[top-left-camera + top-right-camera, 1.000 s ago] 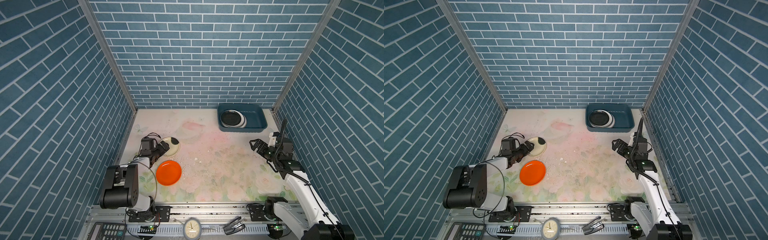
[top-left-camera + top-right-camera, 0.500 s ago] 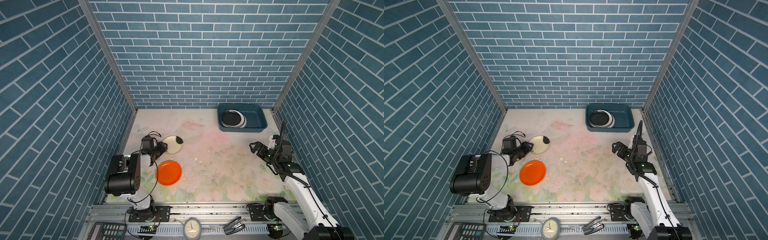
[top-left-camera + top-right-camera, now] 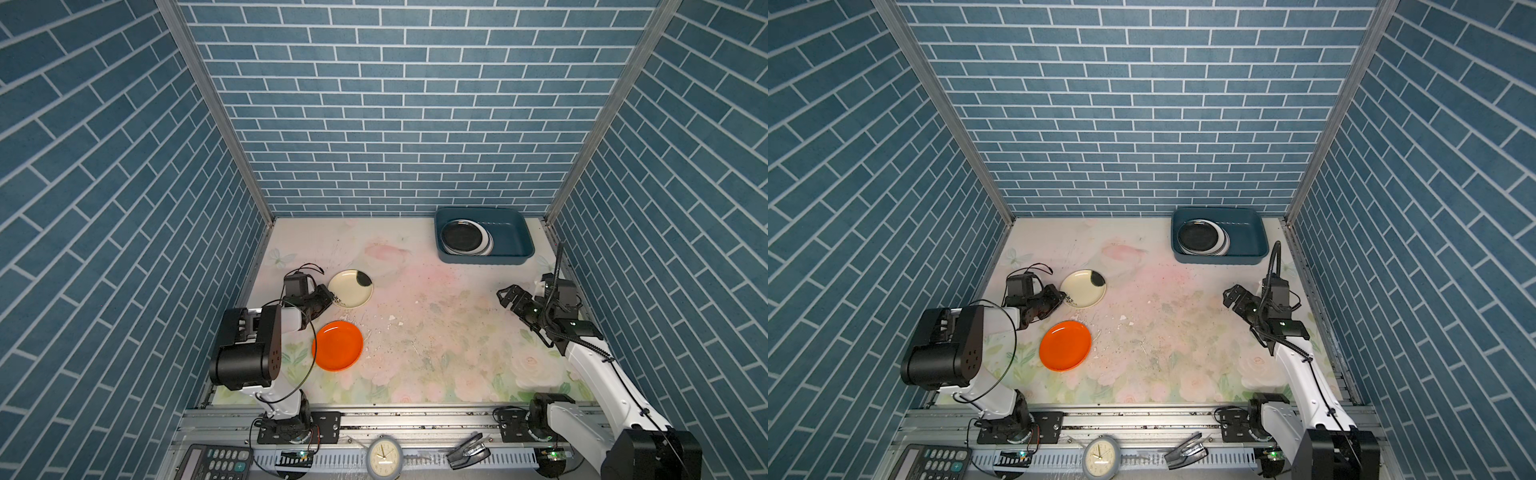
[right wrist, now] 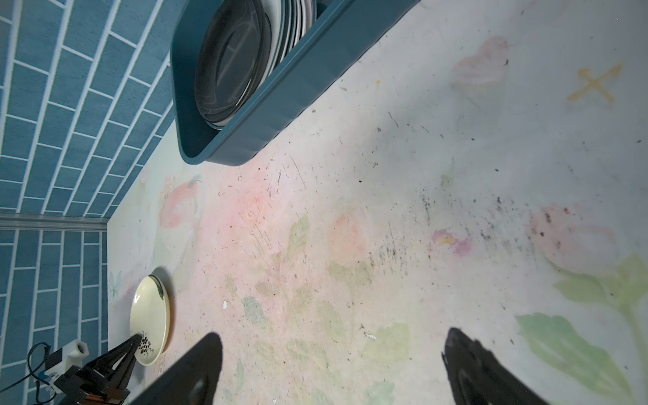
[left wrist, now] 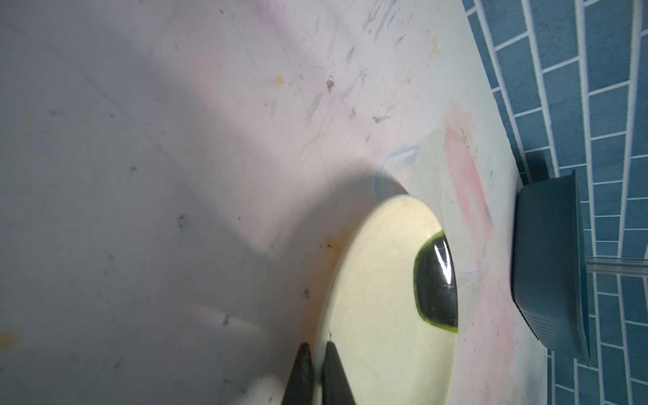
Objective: Place the plates into the plastic bin on the countertop
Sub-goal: 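Close the left gripper on the cream plate's rim and lift it, then carry the cream plate toward the right gripper while the right gripper reaches toward it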
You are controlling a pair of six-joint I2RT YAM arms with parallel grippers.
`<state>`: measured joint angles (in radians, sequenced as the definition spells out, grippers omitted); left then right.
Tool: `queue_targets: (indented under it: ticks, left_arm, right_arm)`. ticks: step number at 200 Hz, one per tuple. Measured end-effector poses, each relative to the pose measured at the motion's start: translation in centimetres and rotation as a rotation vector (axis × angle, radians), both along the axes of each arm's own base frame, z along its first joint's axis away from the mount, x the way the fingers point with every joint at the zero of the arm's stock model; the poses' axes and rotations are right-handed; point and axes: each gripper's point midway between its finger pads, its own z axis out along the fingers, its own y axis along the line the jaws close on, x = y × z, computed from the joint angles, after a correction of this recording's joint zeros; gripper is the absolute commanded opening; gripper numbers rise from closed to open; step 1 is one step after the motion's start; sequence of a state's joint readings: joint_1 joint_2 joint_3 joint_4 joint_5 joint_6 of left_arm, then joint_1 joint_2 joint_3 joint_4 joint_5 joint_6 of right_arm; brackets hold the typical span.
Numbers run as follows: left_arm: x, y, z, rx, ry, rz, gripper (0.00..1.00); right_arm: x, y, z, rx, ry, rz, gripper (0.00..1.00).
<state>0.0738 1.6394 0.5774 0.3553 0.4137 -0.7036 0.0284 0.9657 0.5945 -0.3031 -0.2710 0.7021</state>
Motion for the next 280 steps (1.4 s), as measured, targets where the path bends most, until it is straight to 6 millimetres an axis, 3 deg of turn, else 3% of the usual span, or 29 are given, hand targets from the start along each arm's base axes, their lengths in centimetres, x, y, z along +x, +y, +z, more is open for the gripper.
queue_targets:
  ticks: [76, 122, 143, 170, 216, 262, 280]
  left_arm:
    - [-0.1, 0.0, 0.0, -0.007, 0.003, 0.003, 0.00]
    - [-0.7, -0.3, 0.6, -0.018, 0.005, 0.001, 0.00]
    - [-1.5, -0.5, 1.7, -0.020, 0.001, 0.000, 0.00]
    - [-1.7, -1.5, 4.7, -0.008, -0.062, -0.021, 0.00]
    - [-2.1, -5.8, 9.1, 0.017, -0.152, -0.126, 0.00]
    - [-2.6, -11.3, 11.2, 0.006, -0.190, -0.253, 0.00]
    - [-2.8, -13.8, 11.9, -0.006, -0.196, -0.312, 0.00]
  right_arm:
    - [-1.0, -1.4, -1.1, -0.040, 0.060, -0.038, 0.99]
    - [-0.9, 0.0, -0.4, 0.014, 0.030, 0.032, 0.99]
    - [-0.4, 0.9, 0.5, 0.054, -0.011, 0.072, 0.99]
    - [0.0, 1.8, 1.0, 0.100, -0.050, 0.107, 0.99]
    - [0.6, 3.4, 0.7, 0.208, -0.067, 0.144, 0.98]
    - [1.2, 6.6, 2.7, 0.267, -0.150, 0.227, 0.98]
    - [1.6, 7.7, 2.9, 0.290, -0.162, 0.248, 0.93]
